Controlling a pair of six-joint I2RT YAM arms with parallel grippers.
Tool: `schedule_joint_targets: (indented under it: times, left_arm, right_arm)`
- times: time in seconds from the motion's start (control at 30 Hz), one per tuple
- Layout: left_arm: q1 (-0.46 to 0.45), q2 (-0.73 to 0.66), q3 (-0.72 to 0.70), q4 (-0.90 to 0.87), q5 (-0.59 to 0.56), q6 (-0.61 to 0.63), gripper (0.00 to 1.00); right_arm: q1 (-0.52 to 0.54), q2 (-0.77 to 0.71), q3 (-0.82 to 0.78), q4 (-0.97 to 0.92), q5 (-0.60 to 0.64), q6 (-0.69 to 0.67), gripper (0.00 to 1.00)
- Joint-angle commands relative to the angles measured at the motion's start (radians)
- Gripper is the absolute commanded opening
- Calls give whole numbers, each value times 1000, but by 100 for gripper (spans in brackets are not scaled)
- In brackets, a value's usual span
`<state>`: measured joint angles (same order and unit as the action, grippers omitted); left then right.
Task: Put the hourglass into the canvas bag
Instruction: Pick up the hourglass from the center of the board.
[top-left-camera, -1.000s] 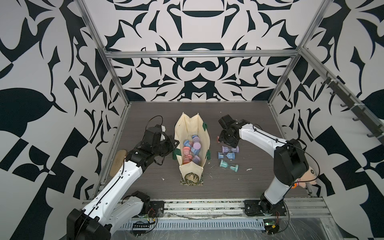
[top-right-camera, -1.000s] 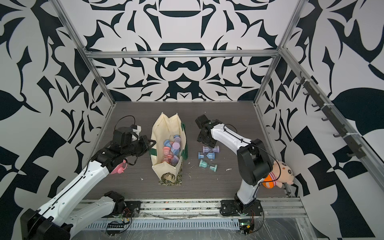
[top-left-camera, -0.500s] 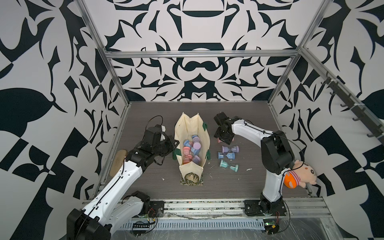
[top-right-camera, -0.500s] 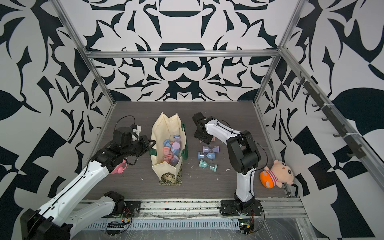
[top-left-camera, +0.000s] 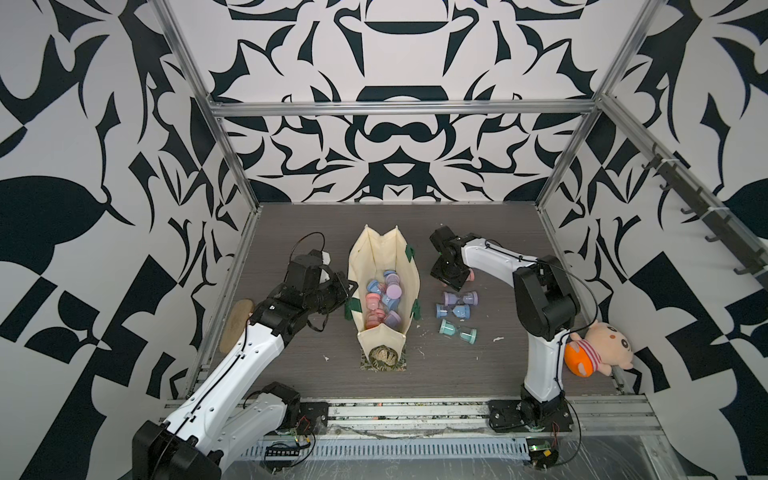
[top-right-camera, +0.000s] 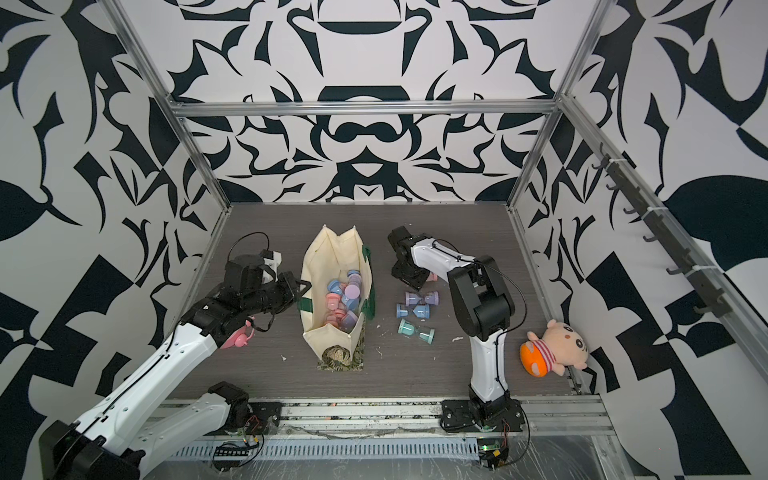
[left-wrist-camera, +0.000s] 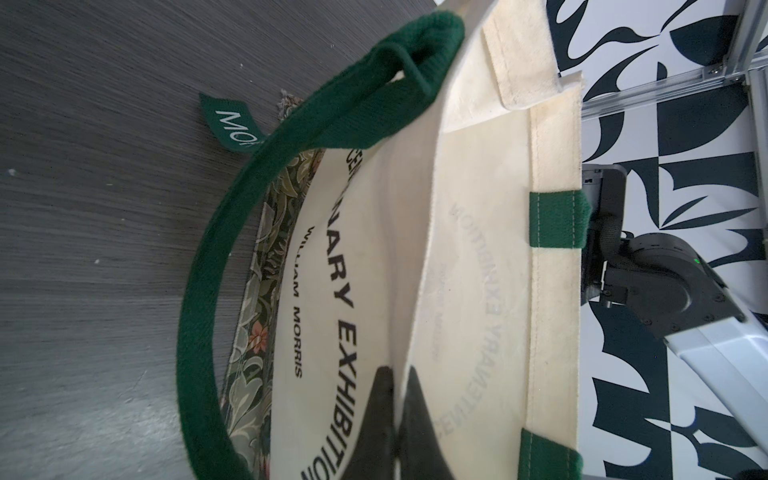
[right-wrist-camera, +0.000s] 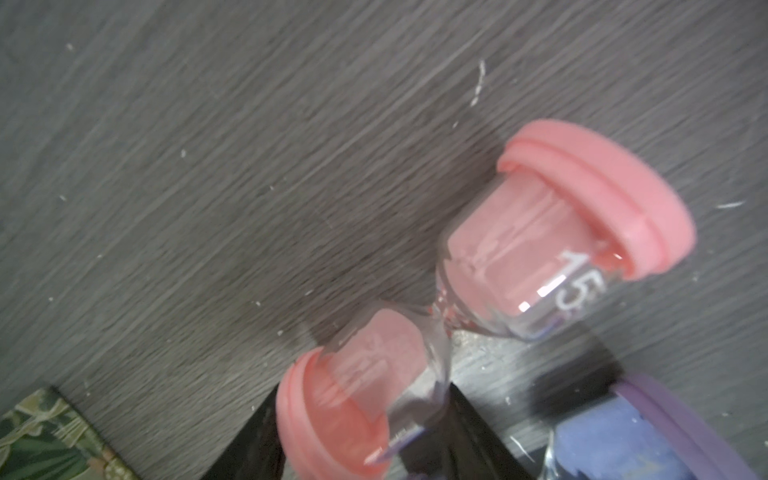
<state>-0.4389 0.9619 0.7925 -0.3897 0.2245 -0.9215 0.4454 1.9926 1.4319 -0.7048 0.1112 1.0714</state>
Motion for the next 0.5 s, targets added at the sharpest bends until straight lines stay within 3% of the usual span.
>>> schedule_joint_targets:
  times: [0.0,0.2,0.47]
  left_arm:
    - [-2,-21,-15,-11,1,18,0]
    - [-2,-26,-19,-11,-5,19,0]
    - [-1,-17,19,-42,-13,21,0]
  right_arm:
    - [-16,-30,-13,-5,4,-1,60]
    - [-16,-103,-54,40,12,-10,74]
    - [-42,-99,-36,8,-7,13,72]
